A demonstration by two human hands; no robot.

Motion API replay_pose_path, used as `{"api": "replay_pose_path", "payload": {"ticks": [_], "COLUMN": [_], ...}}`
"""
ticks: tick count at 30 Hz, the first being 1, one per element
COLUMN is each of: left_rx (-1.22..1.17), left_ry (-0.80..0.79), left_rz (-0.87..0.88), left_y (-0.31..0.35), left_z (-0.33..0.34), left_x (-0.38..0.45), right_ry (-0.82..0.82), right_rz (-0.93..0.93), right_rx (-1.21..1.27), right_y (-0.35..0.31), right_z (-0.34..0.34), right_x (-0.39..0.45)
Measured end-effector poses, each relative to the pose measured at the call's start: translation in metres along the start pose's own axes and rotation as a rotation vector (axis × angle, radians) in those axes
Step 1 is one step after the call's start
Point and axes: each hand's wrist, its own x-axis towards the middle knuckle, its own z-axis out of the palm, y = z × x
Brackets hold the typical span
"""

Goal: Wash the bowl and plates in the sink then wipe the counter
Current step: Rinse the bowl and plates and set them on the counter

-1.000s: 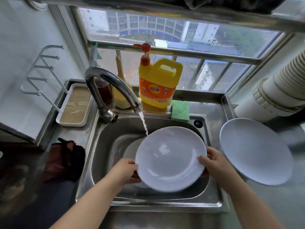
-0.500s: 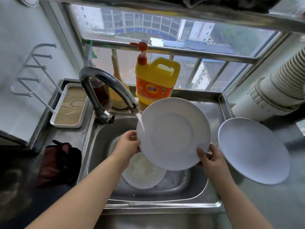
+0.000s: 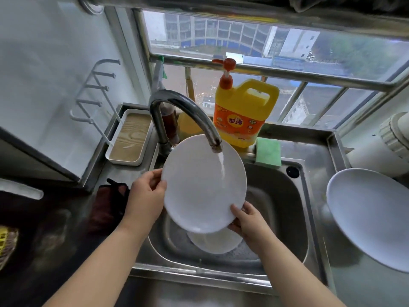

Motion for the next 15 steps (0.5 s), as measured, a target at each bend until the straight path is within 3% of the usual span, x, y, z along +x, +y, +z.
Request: {"api": "replay_pose_path", "payload": {"ticks": [8, 15], "left_rx": [-0.035, -0.074], "left_ry": [0.085, -0.001], "left_rz": [-0.109, -0.268], "left_y": [-0.004, -0.017], "left_z": [-0.027, -0.005], "left_x": [-0.014, -0.029], "right_ry": [-0.055, 0.057], "right_rz": [0.062, -0.065], "right_rx": [-0.129, -0.209], "right_y": [0.006, -0.015], "right_z": [0.009, -0.032], "right_x": [-0.01, -0.033]}}
